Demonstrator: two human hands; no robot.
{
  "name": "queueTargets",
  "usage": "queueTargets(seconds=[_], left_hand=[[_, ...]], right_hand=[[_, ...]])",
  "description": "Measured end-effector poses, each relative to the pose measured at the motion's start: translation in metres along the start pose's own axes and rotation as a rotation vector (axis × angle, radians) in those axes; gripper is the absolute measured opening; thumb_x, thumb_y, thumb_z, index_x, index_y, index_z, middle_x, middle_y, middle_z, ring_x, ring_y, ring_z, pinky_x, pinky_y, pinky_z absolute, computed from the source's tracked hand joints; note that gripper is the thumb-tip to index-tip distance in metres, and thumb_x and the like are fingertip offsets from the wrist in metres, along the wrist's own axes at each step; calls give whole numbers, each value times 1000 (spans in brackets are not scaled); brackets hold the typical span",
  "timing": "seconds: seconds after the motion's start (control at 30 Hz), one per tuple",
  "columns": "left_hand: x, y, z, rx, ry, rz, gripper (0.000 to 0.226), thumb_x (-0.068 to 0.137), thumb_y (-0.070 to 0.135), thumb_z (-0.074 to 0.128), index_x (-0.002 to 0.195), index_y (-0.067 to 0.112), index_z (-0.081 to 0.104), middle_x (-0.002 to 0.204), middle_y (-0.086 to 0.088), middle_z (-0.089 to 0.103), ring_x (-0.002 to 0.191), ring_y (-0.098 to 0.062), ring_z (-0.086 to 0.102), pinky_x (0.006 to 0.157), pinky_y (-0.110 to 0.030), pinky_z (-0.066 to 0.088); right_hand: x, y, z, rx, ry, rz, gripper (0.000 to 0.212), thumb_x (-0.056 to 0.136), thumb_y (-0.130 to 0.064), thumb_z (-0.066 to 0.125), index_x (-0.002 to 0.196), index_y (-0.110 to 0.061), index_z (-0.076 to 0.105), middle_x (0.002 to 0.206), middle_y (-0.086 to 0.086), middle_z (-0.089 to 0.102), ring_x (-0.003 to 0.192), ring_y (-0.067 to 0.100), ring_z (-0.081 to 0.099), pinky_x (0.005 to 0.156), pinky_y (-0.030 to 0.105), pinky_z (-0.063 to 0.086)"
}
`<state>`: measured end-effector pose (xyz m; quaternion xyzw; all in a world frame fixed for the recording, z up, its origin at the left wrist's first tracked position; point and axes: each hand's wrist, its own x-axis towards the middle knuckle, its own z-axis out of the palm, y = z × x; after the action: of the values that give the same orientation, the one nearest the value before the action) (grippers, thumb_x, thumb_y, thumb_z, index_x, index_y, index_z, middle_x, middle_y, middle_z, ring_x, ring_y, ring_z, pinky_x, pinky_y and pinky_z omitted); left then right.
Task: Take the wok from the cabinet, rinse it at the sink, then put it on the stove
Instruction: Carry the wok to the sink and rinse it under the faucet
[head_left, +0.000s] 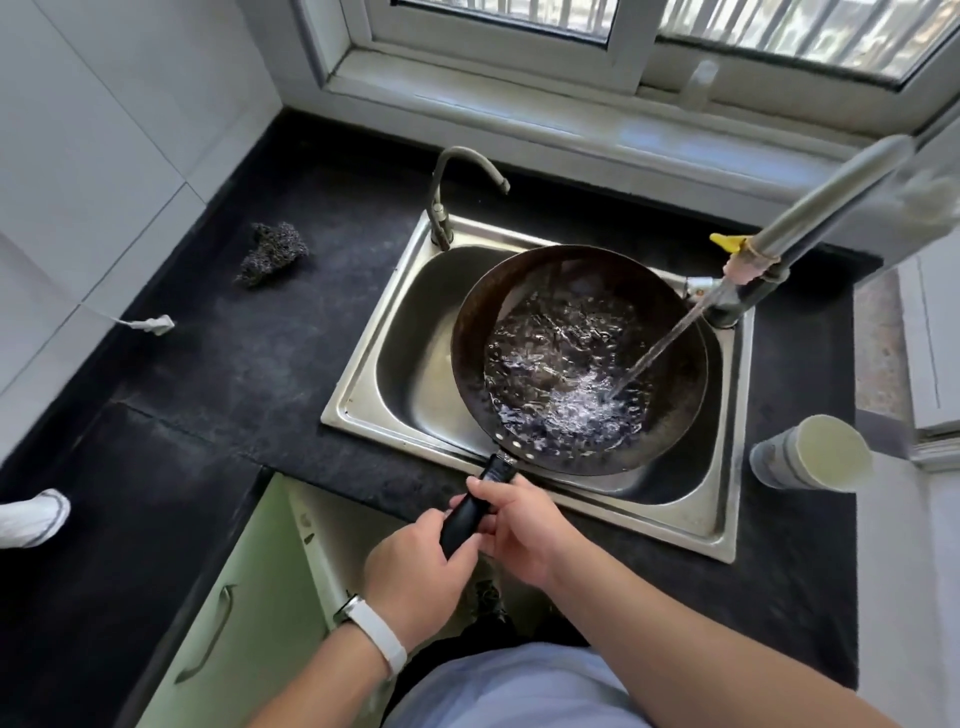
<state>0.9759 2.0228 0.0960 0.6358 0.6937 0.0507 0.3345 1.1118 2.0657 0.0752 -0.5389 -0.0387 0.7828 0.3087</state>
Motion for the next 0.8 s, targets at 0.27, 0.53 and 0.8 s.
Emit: queueTargets(seconds=[0.27,0.53,0.8], left_hand=[[2,0,-2,-87,-15,-41,39,84,57,56,72,21,48,66,3,61,72,-25,62,63,-38,48],[2,3,-2,-200,-40,-111,35,82,52,61,71,19,54,67,0,62,70,-22,62,60,-35,45],[1,3,-1,-384,-104,-182,22,84,38,67,75,18,64,65,1,64,63,-16,59,57,-32,43]], right_hand=[[-7,-6,3,53,-37,-19,16,91,7,57,102,-3,51,86,18,70,73,27,72,51,30,55],[-1,-4,3,20,13,-12,29,87,5,62,113,-3,50,79,19,68,66,27,70,64,38,59],[-5,-5,8,-69,59,-17,20,90,2,61,104,-5,48,92,23,63,41,13,60,43,26,50]])
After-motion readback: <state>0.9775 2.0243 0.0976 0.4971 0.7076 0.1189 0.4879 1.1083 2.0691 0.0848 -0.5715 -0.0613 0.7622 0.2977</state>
